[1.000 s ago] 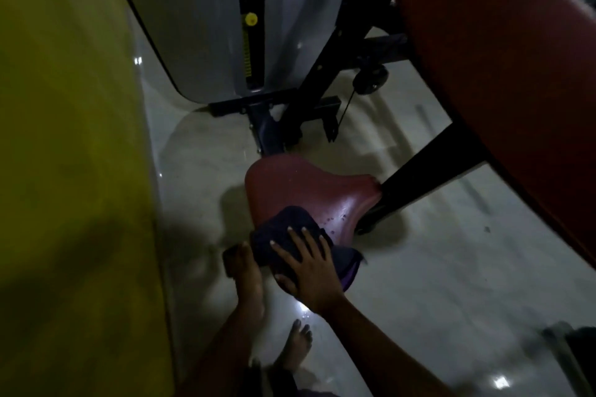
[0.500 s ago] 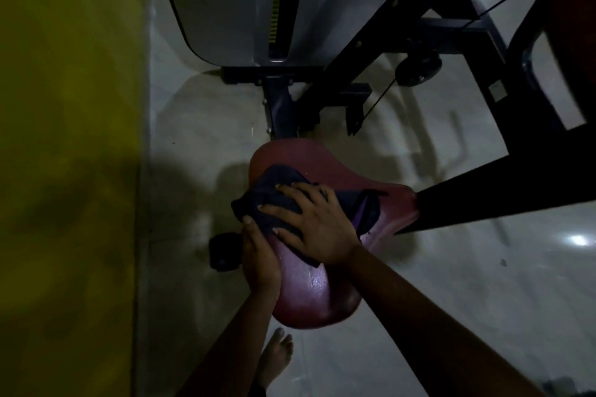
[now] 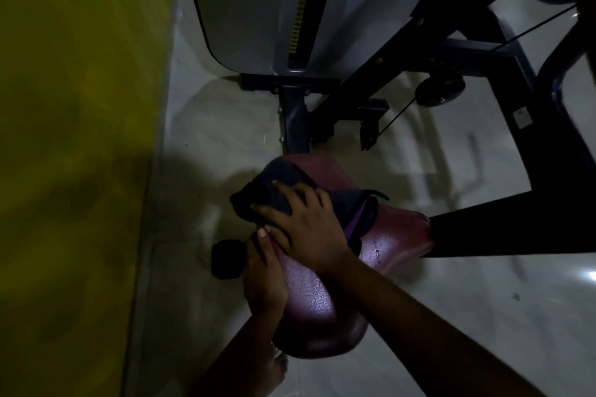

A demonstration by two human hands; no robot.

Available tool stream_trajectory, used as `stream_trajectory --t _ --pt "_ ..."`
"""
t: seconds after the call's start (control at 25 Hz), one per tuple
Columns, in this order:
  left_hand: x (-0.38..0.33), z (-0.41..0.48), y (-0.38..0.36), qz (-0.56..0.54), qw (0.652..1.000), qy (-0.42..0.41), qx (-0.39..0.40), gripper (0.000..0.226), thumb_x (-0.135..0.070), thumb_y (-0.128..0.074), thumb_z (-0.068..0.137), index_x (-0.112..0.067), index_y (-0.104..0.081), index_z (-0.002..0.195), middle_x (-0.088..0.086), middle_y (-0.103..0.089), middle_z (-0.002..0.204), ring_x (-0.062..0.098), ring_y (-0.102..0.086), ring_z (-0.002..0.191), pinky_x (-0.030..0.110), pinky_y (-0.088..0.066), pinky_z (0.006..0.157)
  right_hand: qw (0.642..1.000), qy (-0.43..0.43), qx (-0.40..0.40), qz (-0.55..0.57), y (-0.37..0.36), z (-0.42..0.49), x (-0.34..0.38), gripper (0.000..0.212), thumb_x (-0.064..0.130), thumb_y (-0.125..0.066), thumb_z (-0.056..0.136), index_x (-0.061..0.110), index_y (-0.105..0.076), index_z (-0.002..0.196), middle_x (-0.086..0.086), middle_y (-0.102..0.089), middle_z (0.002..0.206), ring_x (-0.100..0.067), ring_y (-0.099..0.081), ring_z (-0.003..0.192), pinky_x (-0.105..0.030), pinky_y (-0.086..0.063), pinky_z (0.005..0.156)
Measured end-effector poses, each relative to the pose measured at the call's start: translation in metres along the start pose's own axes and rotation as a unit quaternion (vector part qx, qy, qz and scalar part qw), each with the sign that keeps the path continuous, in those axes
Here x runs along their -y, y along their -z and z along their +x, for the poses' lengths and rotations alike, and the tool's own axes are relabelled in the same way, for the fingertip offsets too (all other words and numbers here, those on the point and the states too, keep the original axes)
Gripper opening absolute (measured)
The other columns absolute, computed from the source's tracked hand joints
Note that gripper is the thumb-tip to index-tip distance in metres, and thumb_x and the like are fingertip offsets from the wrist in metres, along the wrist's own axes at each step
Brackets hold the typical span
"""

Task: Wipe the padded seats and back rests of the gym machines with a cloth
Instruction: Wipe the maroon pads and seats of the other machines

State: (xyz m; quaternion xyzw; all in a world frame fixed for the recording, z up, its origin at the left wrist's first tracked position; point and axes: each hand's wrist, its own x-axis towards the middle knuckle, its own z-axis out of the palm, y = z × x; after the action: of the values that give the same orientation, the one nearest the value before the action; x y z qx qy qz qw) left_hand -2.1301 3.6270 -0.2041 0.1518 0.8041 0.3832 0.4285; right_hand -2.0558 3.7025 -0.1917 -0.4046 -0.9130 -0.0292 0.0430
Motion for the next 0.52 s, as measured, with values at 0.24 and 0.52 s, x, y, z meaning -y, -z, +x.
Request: stream_trajectory --t 0.24,0.52 --pt "-0.003 -0.005 0.002 -0.006 1.0 -0.031 -0.003 0.051 -0.045 -0.029 0.098 -0.016 -0.047 0.136 0.012 -0.053 0.136 0.031 -0.049 0.124 0.035 -0.037 0.099 0.972 -0.231 0.03 0.022 0.004 0.025 -0.044 0.05 0.054 -0.029 0.088 0.035 -0.049 0.13 -0.008 -0.054 0.133 -0.034 -0.055 0.107 -0.042 -0.041 0.083" --pt "-0.007 -0.009 0.005 0.024 1.0 -0.018 0.004 0.055 -0.049 -0.026 0.097 -0.013 -0.05 0.132 0.016 -0.058 0.128 0.035 -0.053 0.117 0.037 -0.04 0.092 0.889 -0.454 -0.052 0.007 0.006 -0.054 0.038 0.047 0.044 -0.046 0.088 0.033 -0.049 0.133 -0.011 -0.054 0.133 -0.035 -0.054 0.109 -0.047 -0.044 0.091"
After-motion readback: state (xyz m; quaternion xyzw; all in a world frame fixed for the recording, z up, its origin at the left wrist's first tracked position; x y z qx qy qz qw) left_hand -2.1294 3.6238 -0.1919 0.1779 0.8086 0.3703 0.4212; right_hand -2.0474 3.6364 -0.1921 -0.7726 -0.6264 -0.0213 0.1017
